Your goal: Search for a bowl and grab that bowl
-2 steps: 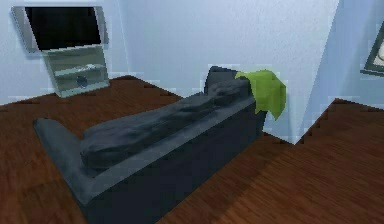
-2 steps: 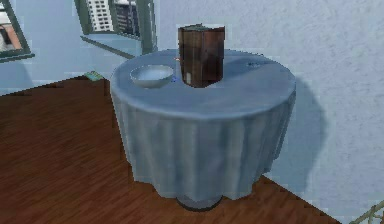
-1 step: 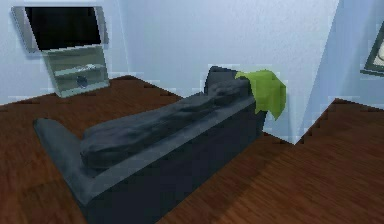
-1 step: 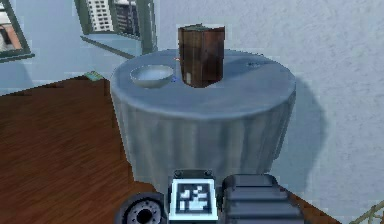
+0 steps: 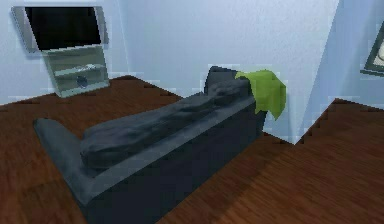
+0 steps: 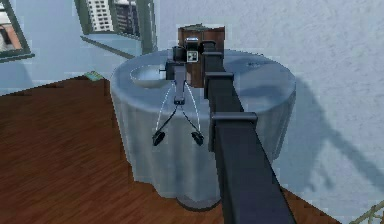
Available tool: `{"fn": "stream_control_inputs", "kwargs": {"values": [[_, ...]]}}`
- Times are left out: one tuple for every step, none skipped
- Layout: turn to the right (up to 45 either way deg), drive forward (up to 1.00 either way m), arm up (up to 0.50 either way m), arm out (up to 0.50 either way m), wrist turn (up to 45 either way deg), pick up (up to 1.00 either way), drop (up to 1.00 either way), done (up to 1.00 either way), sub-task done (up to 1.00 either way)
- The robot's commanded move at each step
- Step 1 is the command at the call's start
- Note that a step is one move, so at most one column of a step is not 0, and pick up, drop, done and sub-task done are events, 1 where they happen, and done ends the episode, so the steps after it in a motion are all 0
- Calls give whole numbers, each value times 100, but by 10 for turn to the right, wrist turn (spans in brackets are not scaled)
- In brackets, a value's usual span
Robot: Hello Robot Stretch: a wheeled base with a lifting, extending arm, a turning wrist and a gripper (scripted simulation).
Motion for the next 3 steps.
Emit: {"fn": "stream_control_inputs", "kwargs": {"values": [[0,0,0,0,450,0,0,0,0],[0,0,0,0,450,0,0,0,0],[0,0,0,0,450,0,0,0,0]]}}
